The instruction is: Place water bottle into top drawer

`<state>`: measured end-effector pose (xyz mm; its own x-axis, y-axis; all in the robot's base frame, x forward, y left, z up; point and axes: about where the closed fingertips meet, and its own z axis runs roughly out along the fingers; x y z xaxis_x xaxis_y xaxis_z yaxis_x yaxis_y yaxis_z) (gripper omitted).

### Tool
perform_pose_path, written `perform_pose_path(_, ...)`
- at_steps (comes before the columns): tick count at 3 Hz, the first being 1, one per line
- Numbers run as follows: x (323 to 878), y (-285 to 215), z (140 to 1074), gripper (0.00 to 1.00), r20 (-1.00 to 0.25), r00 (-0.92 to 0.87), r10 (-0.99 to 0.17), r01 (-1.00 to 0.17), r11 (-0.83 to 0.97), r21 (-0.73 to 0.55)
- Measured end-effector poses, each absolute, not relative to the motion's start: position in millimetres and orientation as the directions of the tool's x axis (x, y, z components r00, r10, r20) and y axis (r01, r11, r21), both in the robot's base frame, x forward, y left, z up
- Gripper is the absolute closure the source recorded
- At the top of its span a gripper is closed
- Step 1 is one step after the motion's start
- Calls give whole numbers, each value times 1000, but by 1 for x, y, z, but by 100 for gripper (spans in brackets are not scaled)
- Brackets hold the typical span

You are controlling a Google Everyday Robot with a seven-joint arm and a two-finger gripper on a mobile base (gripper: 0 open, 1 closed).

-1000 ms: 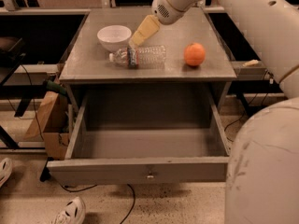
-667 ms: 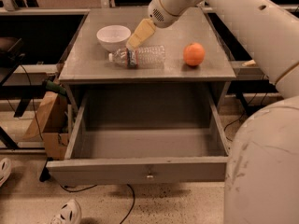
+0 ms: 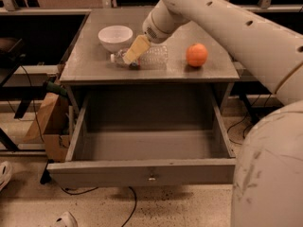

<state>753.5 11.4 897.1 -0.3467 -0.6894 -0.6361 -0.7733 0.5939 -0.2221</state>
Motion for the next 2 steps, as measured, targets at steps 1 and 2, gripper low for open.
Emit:
perform_pose_path(1, 751, 19, 868, 0, -634, -351, -689, -778, 592, -211)
perform_pose_path(2, 750, 23, 851, 0, -636, -357, -684, -781, 592, -198)
